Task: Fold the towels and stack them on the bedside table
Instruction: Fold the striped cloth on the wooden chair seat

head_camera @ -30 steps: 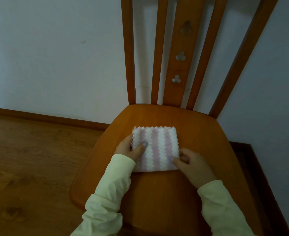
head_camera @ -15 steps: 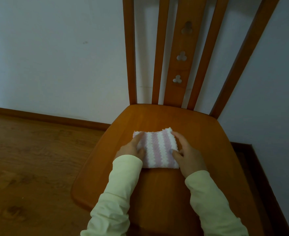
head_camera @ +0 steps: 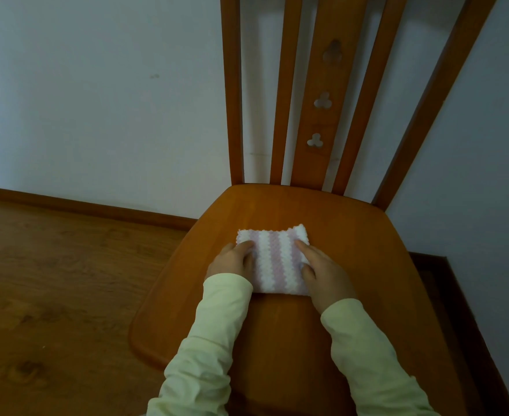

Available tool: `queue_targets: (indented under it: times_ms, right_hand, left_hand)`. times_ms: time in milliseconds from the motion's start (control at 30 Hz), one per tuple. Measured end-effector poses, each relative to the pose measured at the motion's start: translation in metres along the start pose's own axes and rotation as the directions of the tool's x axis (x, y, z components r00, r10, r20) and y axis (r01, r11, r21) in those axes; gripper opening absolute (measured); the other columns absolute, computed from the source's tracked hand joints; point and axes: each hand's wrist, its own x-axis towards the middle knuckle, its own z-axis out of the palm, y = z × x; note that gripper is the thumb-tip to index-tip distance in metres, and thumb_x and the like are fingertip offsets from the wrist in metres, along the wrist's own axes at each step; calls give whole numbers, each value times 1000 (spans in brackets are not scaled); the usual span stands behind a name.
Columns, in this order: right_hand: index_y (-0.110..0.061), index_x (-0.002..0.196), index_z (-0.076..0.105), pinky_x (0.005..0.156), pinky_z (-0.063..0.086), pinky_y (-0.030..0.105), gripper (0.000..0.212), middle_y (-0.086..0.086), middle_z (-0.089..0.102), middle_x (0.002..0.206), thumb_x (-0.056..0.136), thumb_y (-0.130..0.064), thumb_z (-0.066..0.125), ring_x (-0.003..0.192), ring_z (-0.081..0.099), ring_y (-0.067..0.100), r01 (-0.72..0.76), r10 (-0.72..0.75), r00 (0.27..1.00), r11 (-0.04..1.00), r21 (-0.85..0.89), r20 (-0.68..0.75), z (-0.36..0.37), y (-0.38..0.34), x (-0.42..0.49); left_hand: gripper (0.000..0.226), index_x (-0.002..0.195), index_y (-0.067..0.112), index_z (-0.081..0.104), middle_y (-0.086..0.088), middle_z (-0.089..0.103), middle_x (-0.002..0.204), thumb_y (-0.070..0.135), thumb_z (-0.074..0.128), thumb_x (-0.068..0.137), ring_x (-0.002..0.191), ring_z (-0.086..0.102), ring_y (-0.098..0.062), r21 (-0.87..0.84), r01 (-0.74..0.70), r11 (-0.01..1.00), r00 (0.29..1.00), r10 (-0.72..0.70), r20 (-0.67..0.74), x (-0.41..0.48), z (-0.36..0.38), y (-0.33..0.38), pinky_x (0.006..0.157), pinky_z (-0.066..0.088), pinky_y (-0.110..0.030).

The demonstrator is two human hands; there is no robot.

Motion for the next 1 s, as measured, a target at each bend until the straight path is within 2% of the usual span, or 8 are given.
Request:
queue_targets:
  times_ms: [100, 233, 300, 367, 467, 567, 667, 1000]
  right_hand:
    - [-28, 145, 23, 109, 32, 29, 48, -3, 26, 154, 99, -17, 34, 139, 31, 19, -11, 11, 1000, 1000, 1, -4, 2, 1, 0]
    - [-30, 146, 18, 103, 38, 28, 50, -4, 25, 154, 100, -20, 34, 134, 37, 19, -6, 10, 999, 996, -86, 48, -2, 2, 5]
    - [-33, 146, 17, 98, 42, 27, 52, -4, 20, 156, 99, -24, 36, 132, 39, 19, -10, 14, 1000, 987, -162, 24, -7, 2, 7]
    - [-34, 146, 18, 98, 42, 28, 53, -1, 16, 155, 97, -29, 38, 134, 34, 20, -11, 2, 999, 973, -232, -39, -10, 1, 7]
    - [-34, 146, 14, 115, 22, 36, 51, -4, 5, 158, 99, -29, 31, 145, 8, 21, 70, -79, 997, 955, -287, -20, -5, -4, 10]
    - [-31, 147, -3, 118, 1, 41, 51, -7, -9, 158, 100, -35, 18, 145, -11, 16, 120, -82, 990, 912, -391, 114, 9, -6, 14]
    - [-29, 145, -14, 117, -2, 44, 54, -8, -14, 157, 99, -40, 12, 145, -12, 14, 69, -7, 989, 906, -419, 148, 16, 1, 17]
    - [-34, 144, -15, 116, -4, 48, 54, -9, -16, 156, 98, -44, 13, 145, -15, 16, 59, 19, 986, 889, -454, 165, 11, 6, 18]
  left_hand:
    - [41, 140, 25, 35, -7, 39, 142, 27, 29, 99, 125, 44, -26, 8, -5, 1000, 1000, 5, 5, -2, 1, 0, 102, 38, -31]
    - [44, 140, 26, 32, -6, 35, 140, 32, 35, 97, 120, 46, -25, 61, 10, 998, 999, -12, 33, -2, 3, 1, 97, 43, -32]
    - [47, 139, 27, 32, -6, 32, 143, 37, 41, 94, 127, 39, -24, 125, 0, 992, 997, 9, -71, -2, 0, 2, 100, 40, -32]
    - [49, 140, 27, 33, -2, 26, 150, 40, 41, 93, 138, 26, -22, 186, -77, 980, 976, 112, -185, 0, -2, 4, 110, 31, -33]
    - [51, 145, 29, 19, 2, 8, 157, 40, 30, 96, 146, 4, -22, 283, -243, 928, 962, 268, -52, 7, 9, 13, 118, 8, -39]
    - [54, 146, 33, -1, 0, -9, 158, 45, 17, 97, 145, -12, -23, 333, -230, 915, 972, 198, 128, 12, 25, 13, 117, -5, -44]
    - [55, 146, 33, -7, -2, -15, 157, 47, 13, 97, 145, -14, -24, 357, -188, 915, 978, 140, 155, 15, 31, 9, 116, -6, -47]
    - [56, 145, 36, -7, 0, -16, 157, 50, 14, 95, 145, -15, -22, 306, -156, 939, 986, 128, 111, 17, 33, 4, 115, -10, -48]
